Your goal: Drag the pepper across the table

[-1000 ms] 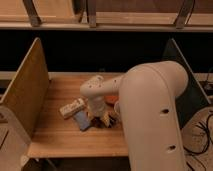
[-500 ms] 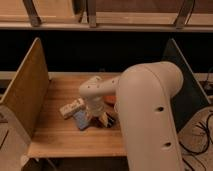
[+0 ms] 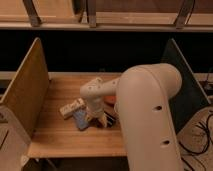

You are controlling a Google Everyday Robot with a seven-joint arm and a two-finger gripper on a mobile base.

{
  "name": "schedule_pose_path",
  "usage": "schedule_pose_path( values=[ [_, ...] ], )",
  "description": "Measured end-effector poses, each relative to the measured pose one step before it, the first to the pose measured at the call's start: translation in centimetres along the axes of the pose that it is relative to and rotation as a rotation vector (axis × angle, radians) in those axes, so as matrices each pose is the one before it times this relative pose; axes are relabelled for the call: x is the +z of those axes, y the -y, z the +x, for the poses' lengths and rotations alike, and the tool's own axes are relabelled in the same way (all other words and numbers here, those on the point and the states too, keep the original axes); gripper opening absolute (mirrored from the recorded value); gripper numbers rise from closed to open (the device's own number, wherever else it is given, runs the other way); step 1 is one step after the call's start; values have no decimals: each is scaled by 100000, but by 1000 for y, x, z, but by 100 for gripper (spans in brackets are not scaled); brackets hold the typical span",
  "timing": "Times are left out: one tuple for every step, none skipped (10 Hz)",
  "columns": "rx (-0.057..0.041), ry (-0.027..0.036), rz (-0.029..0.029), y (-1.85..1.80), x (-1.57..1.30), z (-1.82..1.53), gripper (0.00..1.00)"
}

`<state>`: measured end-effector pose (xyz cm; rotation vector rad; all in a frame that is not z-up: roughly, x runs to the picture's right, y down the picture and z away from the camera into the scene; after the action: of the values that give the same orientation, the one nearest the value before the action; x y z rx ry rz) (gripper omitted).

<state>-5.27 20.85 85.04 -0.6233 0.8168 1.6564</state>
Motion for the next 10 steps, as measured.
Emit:
schedule_pose_path(
  values=[
    [180,-340,-404,-112,64,-32,18],
    [-849,-36,-132,-287,31,11,11],
    [-756,-73,211,68,103,42,10],
    [-548,-35,156,63,79,50,10],
    [-366,115,-15,-24,-5,50,10],
    [-398,397,163,97,-93,44,10],
    [-520,307,382,137,-72,147,10],
    [-650,1236,2,-41,-521,-105,10],
    [-456,1769,-483,-162,-705,-351,10],
    [-600,1421,-551,-351,-718,-195,10]
  ],
)
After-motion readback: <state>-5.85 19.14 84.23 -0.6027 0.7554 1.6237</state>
